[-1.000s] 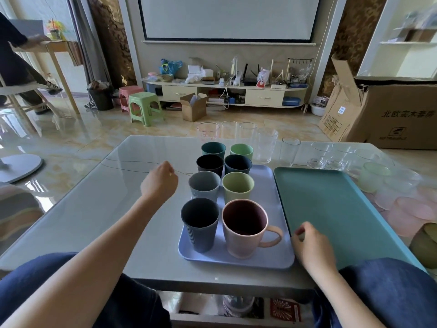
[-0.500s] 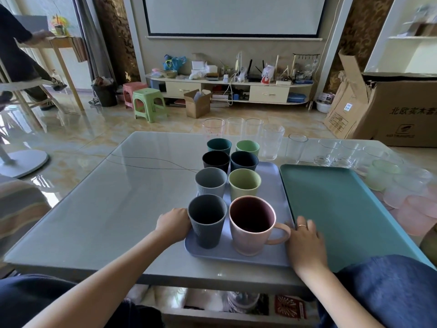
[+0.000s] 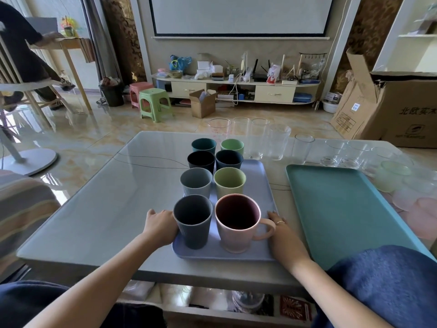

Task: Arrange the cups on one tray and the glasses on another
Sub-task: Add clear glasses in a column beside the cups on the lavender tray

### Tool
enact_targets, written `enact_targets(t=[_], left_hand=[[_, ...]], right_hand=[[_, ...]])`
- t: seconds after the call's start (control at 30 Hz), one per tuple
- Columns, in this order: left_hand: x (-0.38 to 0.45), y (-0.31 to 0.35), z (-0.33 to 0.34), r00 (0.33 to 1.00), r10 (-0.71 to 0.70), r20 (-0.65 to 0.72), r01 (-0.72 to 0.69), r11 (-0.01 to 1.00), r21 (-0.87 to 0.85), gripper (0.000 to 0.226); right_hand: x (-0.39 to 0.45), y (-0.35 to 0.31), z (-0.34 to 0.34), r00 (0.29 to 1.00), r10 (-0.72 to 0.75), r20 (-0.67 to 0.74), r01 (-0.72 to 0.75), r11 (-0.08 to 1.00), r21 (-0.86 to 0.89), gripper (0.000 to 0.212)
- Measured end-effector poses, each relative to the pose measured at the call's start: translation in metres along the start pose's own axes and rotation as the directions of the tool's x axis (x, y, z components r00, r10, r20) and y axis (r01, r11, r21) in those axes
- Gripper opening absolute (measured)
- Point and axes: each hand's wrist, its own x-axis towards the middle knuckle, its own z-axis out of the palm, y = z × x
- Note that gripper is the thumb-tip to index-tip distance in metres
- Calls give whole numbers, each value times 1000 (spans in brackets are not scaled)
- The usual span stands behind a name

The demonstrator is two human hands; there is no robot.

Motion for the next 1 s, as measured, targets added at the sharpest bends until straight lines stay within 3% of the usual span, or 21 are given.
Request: enact_targets(t=[0.2, 0.33, 0.43, 0.57, 0.63, 0.7, 0.83, 0.93, 1.0], left_hand=[[5, -11, 10, 999, -32, -31, 31, 999, -15, 12], [9, -18, 12, 999, -21, -40, 21, 1000, 11, 20], [14, -28, 18, 987, -114, -109, 96, 983, -156, 15], [38, -38, 21, 963, -258, -80, 202, 886, -418, 38], [60, -41, 21, 955, -295, -9, 240, 796, -555, 64], [80, -39, 24, 958, -286, 35, 256, 787, -561, 81], [101, -35, 40, 957, -290, 5, 264, 866, -424, 64], [102, -35, 44, 955, -294, 22, 277, 868, -412, 83], [104, -35, 44, 954, -299, 19, 279, 865, -418, 91]], right_hand=[[14, -2, 5, 997, 76, 22, -78, 991, 105, 50], [21, -10, -10, 995, 98, -6, -98, 990, -105, 41], [46, -21, -30, 994, 56, -98, -74, 978, -197, 26], [108, -42, -64, 948, -2, -319, -9, 999, -32, 32], [144, -63, -84, 928, -96, -359, 80, 995, -58, 31], [180, -86, -99, 902, -214, -375, 181, 976, -121, 30], [249, -125, -108, 877, -357, -322, 261, 916, -304, 29], [288, -142, -98, 946, -281, -164, 176, 866, -469, 36], [303, -143, -88, 966, -220, -135, 110, 824, -556, 33]])
